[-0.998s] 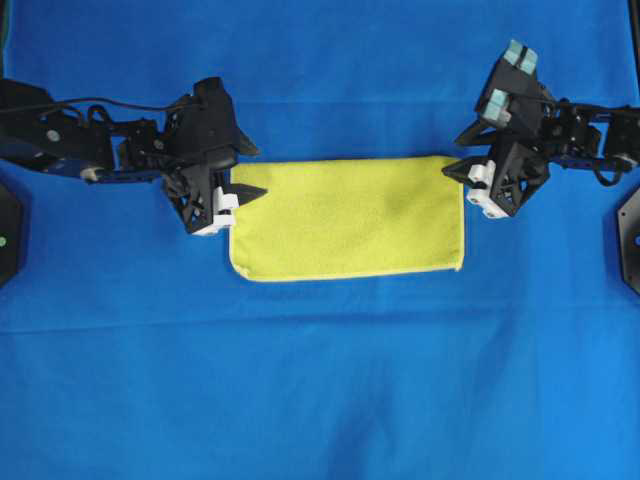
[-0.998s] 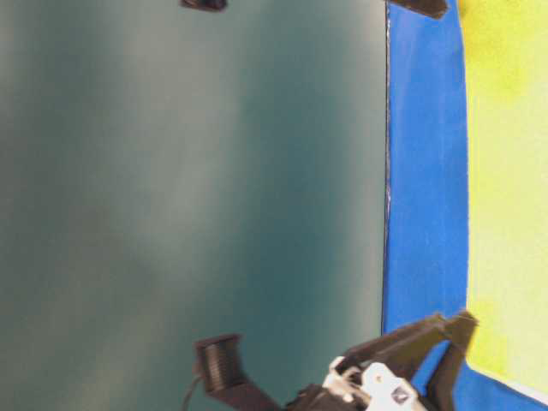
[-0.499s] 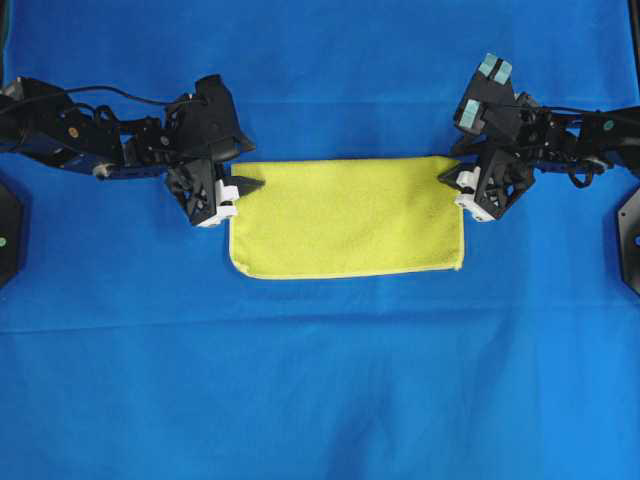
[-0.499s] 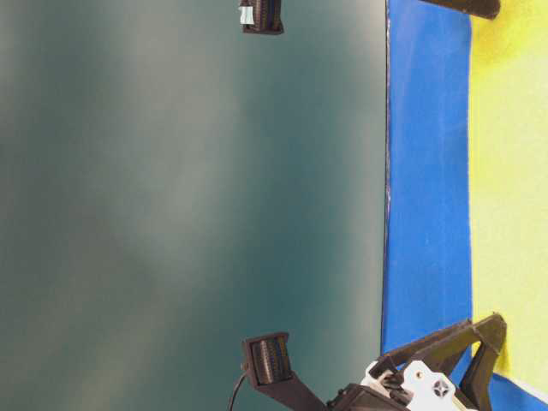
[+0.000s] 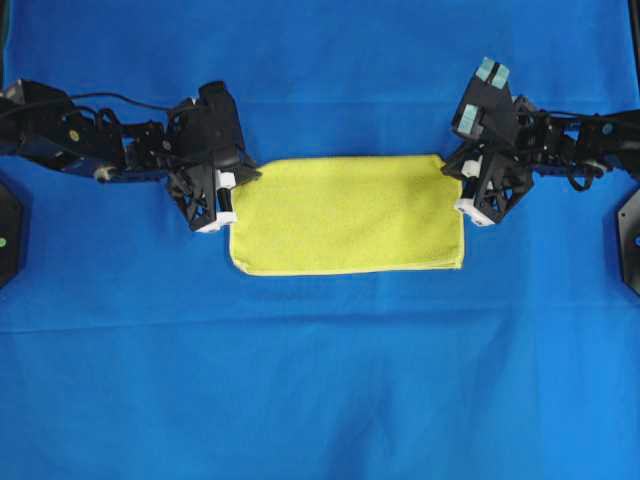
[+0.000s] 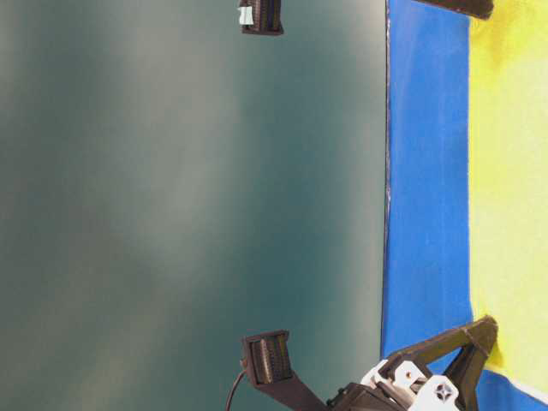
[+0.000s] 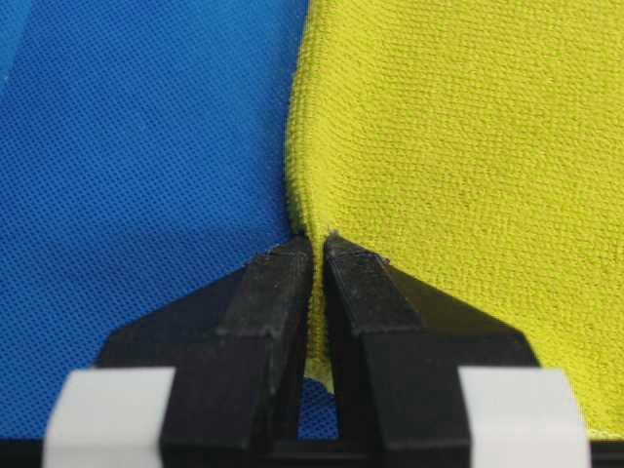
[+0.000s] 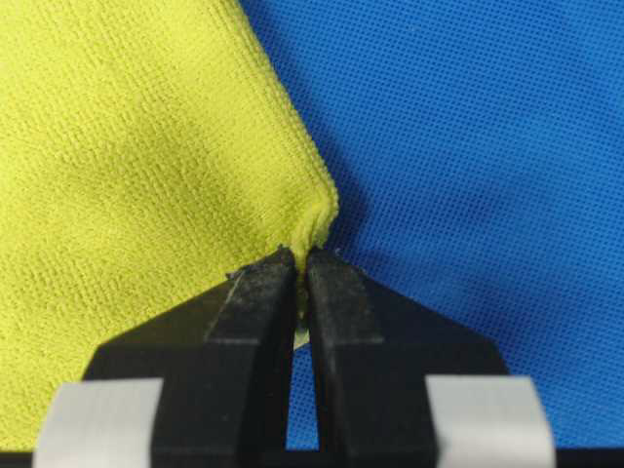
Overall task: Fold the yellow towel.
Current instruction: 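Pinch the folded towel's top corners with both grippers, then lift the towel and swing the right gripper's corner upward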
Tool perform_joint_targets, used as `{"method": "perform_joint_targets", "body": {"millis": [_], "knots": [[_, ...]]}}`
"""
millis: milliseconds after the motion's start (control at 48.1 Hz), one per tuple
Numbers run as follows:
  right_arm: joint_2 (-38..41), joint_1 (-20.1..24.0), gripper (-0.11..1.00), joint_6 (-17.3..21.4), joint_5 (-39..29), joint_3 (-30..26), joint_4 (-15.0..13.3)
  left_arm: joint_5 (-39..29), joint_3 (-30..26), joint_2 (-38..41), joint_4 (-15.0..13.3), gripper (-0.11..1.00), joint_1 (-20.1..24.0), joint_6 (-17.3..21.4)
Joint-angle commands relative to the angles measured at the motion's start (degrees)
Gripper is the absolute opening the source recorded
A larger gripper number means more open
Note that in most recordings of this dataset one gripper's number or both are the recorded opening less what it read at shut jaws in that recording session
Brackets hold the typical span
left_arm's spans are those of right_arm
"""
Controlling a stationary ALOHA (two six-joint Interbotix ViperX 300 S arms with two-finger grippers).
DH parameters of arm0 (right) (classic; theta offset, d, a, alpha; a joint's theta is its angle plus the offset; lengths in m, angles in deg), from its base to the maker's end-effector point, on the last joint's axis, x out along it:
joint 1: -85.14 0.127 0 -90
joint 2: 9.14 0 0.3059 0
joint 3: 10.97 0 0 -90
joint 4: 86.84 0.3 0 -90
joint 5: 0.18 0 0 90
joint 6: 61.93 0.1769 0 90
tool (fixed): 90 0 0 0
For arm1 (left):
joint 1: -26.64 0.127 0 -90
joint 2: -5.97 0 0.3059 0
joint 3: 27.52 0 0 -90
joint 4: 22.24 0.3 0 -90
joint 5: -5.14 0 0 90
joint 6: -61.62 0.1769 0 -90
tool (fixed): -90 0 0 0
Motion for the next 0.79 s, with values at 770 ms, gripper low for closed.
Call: {"method": "perform_joint_targets", "body": {"millis": [770], "knots": [[-30.76, 1.58, 0.03, 0.88, -11.95, -2.72, 0.09, -22.06, -4.39, -27.07, -0.09, 0.02, -5.01, -0.70]]}}
